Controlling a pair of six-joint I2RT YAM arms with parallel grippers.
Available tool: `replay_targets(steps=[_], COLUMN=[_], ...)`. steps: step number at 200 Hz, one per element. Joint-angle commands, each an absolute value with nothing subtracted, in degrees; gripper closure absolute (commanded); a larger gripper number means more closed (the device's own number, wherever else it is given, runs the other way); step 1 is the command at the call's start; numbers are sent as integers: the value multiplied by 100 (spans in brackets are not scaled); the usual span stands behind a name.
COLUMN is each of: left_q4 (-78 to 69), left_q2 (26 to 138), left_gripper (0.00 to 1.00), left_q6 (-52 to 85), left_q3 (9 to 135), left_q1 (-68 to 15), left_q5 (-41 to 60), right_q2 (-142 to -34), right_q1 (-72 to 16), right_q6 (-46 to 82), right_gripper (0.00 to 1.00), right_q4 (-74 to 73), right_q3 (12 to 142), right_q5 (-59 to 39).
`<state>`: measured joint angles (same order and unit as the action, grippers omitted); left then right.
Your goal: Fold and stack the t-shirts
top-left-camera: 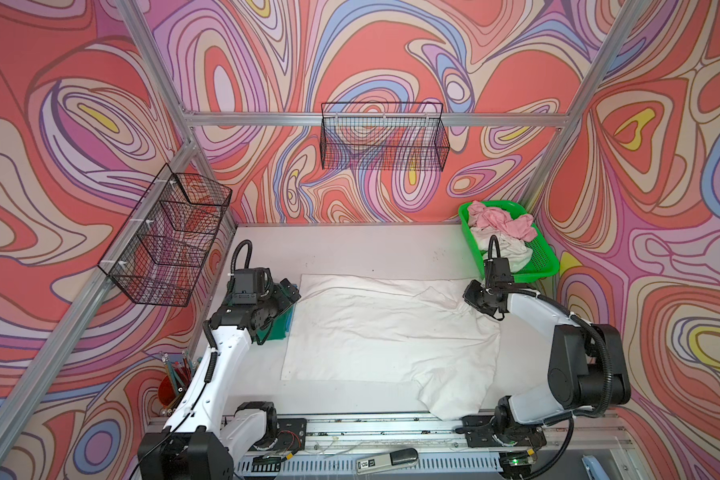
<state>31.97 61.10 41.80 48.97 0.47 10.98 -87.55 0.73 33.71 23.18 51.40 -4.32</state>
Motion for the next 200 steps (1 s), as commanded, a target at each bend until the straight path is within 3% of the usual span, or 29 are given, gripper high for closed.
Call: replay_targets(steps=[1, 32, 122, 153, 178, 200], left_q4=[3255, 3277, 3287, 3305, 3330, 3314], left_q2=[6021, 6019, 6115, 6091, 6053, 6037], left_gripper=[0, 0, 0, 0, 0, 0], left_q6=[4210, 4192, 4192, 4184, 4173, 4175], left_q3=[4821, 4825, 4823, 4816, 4808, 4804], left_q1=[79, 79, 79, 79, 79, 79], left_q5=[1143, 1121, 1265, 1274, 1255, 1274], right_q2=[-8742, -8318, -7293, -7049, -6706, -6489], right_q1=[101, 3, -1793, -1881, -1880, -1872], right_q6=[3154, 2964, 3048, 3717, 4100, 3866], right_gripper=[87, 100, 100, 69, 54, 50], right_q4=[2001, 1813, 2421, 2898, 3412, 3232], right_q3=[5031, 4773, 3664, 3535, 3660, 3967], right_q5=[-578, -982, 130, 730, 1382, 1273])
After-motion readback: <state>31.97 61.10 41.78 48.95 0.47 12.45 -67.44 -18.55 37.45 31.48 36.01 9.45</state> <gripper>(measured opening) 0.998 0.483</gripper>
